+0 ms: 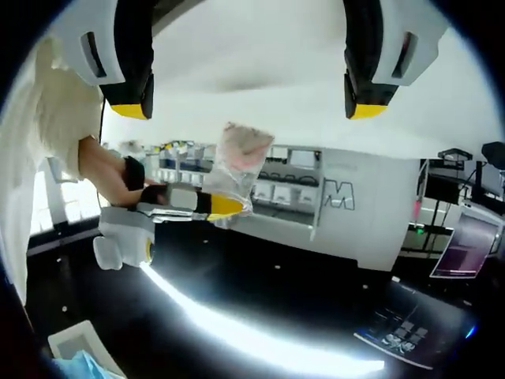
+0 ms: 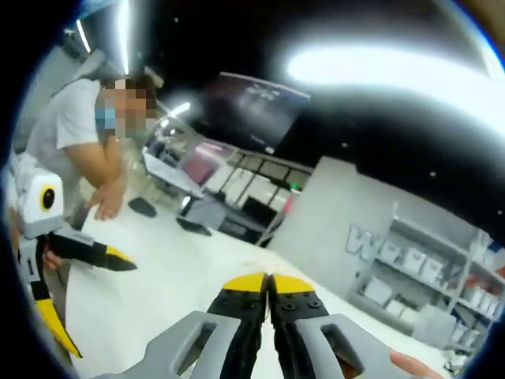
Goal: Open the resealable bag by pulling the two sides of the seal apart until the entire bag opening is separated and visibly accessible.
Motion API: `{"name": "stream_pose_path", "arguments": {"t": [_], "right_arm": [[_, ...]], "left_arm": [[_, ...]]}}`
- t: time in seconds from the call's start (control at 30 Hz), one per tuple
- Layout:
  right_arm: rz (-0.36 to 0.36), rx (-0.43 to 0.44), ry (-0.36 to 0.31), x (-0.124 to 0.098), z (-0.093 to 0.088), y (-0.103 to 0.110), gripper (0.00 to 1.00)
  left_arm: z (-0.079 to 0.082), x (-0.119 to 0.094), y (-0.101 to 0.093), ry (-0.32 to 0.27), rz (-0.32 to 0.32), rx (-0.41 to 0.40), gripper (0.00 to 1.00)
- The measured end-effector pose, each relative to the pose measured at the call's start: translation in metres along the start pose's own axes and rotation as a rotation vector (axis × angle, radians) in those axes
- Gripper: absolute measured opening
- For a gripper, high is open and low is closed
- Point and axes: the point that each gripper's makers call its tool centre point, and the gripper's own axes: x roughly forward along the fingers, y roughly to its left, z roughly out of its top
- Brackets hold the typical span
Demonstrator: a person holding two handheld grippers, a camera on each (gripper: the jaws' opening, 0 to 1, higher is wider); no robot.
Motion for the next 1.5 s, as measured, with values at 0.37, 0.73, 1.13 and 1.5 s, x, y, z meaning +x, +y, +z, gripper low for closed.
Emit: {"name": "stream_pose_path", "arguments": {"t": [0.37,0.73,1.13,1.5], "right_arm": [[0.029,-0.035,0.034,0.015,-0.007,0.001,0.00],[0.035,-0.115,0.072,0.034,-0.011,-0.015,0.00],[0.027,-0.131,0.105,0.052,-0.020,-0.025,0.00],[0.025,-0.140,0.136,0.062,-0.028,-0.033,0.00]], "left_arm": [[-0.001,0.001,0.001,0.009,0.000,-0.008,0.98],[0.005,0.001,0.004,-0.002,0.009,-0.003,0.98],[0.005,-0.002,0.008,-0.002,0.017,0.000,0.98],[0.003,-0.004,0.010,0.002,0.023,0.001,0.97]]}}
